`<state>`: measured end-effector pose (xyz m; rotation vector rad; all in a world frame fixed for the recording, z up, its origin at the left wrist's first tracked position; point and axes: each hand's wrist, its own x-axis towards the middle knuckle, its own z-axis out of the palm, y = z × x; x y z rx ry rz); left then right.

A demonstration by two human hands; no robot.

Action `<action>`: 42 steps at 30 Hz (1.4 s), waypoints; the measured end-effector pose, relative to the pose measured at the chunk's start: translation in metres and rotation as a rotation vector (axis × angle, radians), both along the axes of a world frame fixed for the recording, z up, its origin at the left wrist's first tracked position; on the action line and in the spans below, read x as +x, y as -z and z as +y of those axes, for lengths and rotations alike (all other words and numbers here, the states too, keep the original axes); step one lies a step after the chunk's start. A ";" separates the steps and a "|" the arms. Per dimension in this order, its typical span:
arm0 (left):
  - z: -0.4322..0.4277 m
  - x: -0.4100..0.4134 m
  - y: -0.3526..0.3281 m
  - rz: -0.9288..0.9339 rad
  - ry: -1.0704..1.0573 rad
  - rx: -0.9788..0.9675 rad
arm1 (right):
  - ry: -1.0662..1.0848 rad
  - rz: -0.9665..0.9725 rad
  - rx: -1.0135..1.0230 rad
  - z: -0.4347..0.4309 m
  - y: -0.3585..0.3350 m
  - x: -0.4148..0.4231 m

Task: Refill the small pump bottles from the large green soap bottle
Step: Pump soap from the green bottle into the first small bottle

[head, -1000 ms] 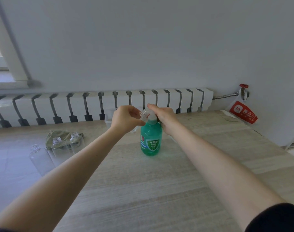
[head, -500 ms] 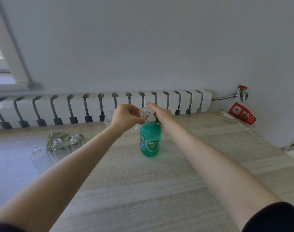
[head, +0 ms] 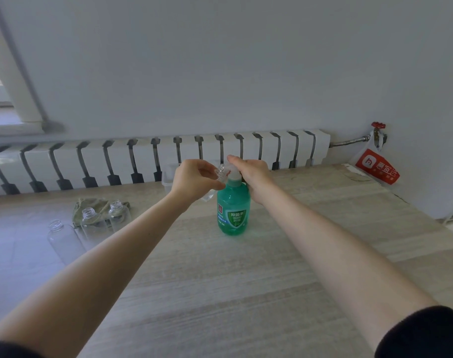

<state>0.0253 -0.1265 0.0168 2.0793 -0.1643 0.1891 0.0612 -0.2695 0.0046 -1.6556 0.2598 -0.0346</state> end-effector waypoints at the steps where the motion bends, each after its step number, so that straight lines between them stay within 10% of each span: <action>1: 0.000 0.000 0.000 0.000 -0.002 0.003 | 0.001 -0.003 0.002 -0.001 0.000 0.000; 42: -0.003 -0.003 0.002 0.001 -0.017 0.002 | -0.005 -0.006 -0.007 -0.001 0.000 -0.002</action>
